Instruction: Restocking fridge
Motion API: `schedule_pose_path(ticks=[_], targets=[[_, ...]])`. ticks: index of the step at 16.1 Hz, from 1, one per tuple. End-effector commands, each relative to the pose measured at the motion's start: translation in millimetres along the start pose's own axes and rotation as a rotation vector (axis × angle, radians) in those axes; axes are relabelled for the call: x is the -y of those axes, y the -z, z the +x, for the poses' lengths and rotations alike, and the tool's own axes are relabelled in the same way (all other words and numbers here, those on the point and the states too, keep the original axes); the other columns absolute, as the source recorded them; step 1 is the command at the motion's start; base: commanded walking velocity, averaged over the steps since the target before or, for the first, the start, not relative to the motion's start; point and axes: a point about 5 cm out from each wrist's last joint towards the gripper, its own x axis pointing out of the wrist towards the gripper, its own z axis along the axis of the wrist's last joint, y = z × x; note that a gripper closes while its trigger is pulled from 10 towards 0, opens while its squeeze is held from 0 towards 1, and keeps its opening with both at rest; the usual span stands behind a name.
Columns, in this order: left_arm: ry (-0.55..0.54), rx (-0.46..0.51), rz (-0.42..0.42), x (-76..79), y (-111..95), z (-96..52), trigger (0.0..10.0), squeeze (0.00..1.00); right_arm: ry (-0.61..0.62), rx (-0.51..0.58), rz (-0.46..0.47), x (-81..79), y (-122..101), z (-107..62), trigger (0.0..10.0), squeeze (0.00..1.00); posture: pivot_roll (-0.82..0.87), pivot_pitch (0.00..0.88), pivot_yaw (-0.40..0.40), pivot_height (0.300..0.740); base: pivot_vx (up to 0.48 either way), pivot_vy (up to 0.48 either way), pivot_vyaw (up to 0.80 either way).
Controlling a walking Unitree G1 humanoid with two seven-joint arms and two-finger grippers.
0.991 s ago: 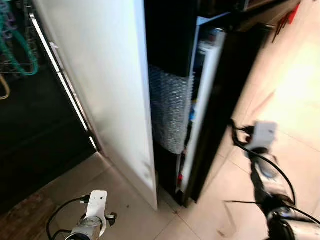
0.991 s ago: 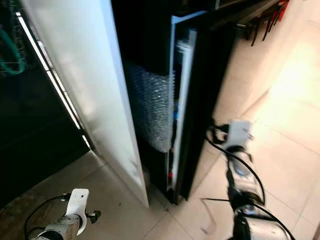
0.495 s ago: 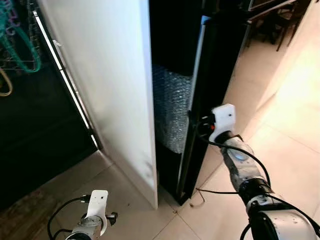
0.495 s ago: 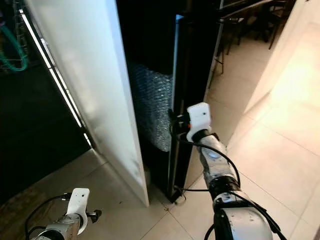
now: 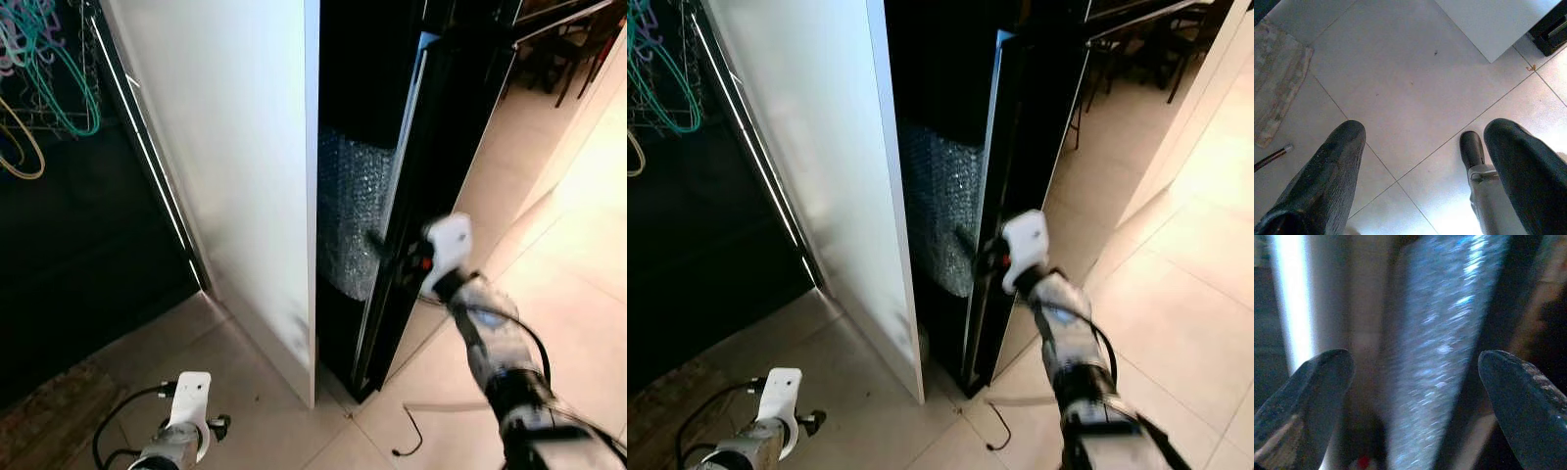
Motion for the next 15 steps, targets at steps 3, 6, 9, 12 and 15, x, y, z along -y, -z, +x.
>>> schedule_pose_path(ticks=[3,6,9,12,15], targets=[[0.005,-0.004,0.008,0.0,0,0.1,10.0,0.00,-0.155,-0.016,0.090,-0.1,10,-30.4,10.0,0.00,0.00,0.000,-0.002,0.740,0.000,0.000,0.00],[0.005,-0.002,0.011,-0.4,-1,0.1,10.0,0.00,-0.096,-0.063,0.295,18.6,33,-74.3,10.0,0.00,-0.01,0.000,0.001,0.740,0.000,0.000,0.00],[0.007,-0.004,0.015,-0.7,0,0.0,10.0,0.00,0.218,-0.331,0.450,27.2,95,-133.0,10.0,0.00,-0.01,0.000,0.002,0.740,0.000,0.000,0.00],[0.010,-0.006,0.022,-1.0,0,0.0,10.0,0.00,0.505,-0.673,0.526,1.0,147,-179.4,10.0,0.00,-0.01,0.000,0.004,0.740,0.000,0.000,0.00],[0.011,-0.007,0.022,-1.8,0,0.0,10.0,0.00,0.671,-0.887,0.585,-31.5,175,-208.1,10.0,0.00,0.00,0.000,0.015,0.740,0.000,0.000,0.00]])
